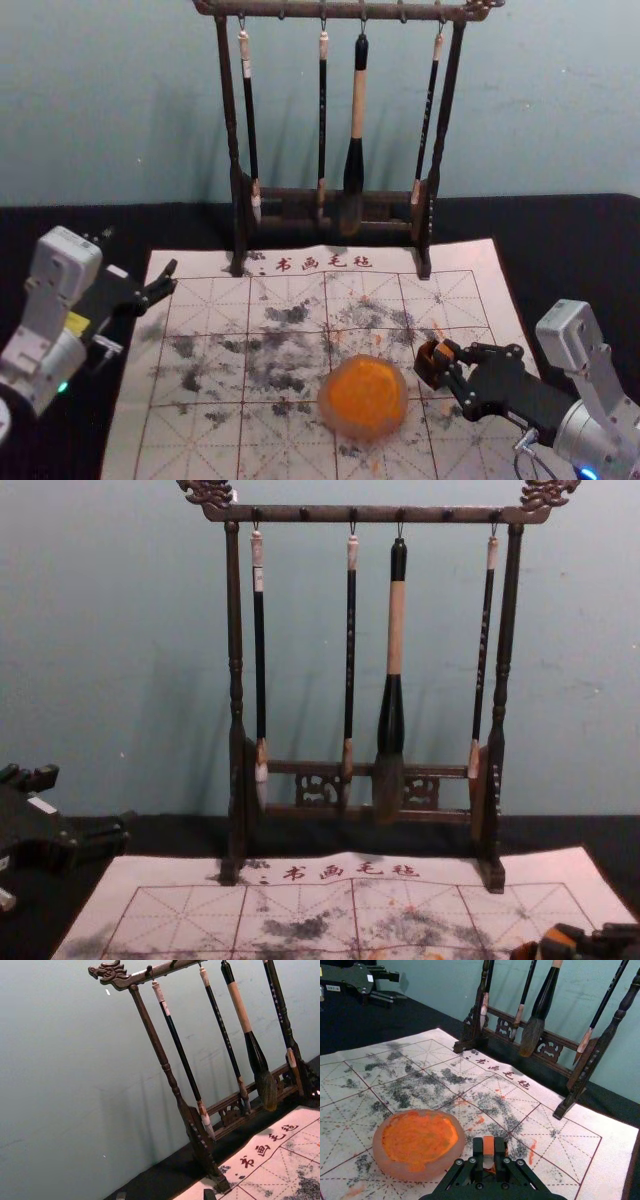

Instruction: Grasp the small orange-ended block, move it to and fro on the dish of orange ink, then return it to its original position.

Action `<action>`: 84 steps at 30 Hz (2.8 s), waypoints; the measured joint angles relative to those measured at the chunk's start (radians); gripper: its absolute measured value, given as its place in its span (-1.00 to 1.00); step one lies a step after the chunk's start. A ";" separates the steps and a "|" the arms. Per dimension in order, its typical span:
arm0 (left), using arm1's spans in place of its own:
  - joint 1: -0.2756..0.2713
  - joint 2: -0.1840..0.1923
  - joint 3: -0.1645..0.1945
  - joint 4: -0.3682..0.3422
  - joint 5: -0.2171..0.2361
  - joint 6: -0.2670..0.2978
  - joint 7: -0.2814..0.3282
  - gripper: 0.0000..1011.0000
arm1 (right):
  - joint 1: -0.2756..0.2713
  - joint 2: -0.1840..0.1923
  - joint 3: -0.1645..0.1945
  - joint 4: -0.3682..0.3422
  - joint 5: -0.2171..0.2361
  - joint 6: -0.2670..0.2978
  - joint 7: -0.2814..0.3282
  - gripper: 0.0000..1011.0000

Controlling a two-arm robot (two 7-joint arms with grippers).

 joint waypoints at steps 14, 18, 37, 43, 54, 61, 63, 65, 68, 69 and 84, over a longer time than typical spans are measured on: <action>0.000 0.000 0.000 0.000 0.000 0.000 0.000 0.98 | -0.003 -0.008 0.014 -0.002 -0.009 0.001 0.007 -0.83; 0.000 0.000 0.000 0.000 0.000 0.000 0.000 0.98 | -0.006 -0.018 0.027 -0.004 -0.014 0.004 0.017 -0.83; 0.000 0.000 0.000 0.000 0.000 0.000 0.000 0.98 | -0.026 -0.025 0.079 -0.065 -0.005 0.017 0.049 -0.83; 0.000 0.000 0.000 0.000 0.000 0.000 0.000 0.98 | -0.021 -0.024 0.090 -0.097 0.004 0.010 0.059 -0.83; 0.000 0.000 0.000 0.000 0.000 0.000 0.000 0.98 | 0.021 -0.028 0.056 -0.112 0.017 0.035 0.096 -0.83; 0.000 0.000 0.000 0.000 0.000 0.000 0.000 0.98 | 0.041 -0.013 0.004 -0.115 0.003 0.055 0.124 -0.83; 0.000 0.000 0.000 0.000 0.000 0.000 0.000 0.98 | 0.043 -0.009 -0.005 -0.115 0.000 0.057 0.129 -0.83; 0.000 0.000 0.000 0.000 0.000 0.000 0.000 0.98 | 0.047 -0.003 -0.019 -0.114 -0.006 0.060 0.137 -0.83; 0.000 0.000 0.000 0.000 0.000 0.000 0.000 0.98 | 0.052 0.005 -0.038 -0.113 -0.013 0.063 0.149 -0.83; 0.000 0.000 0.000 0.000 0.000 0.000 0.000 0.98 | 0.053 0.006 -0.041 -0.113 -0.015 0.063 0.151 -0.83; 0.000 0.000 0.000 0.000 0.000 0.000 0.000 0.98 | 0.086 0.021 -0.119 -0.102 -0.049 0.079 0.187 -0.83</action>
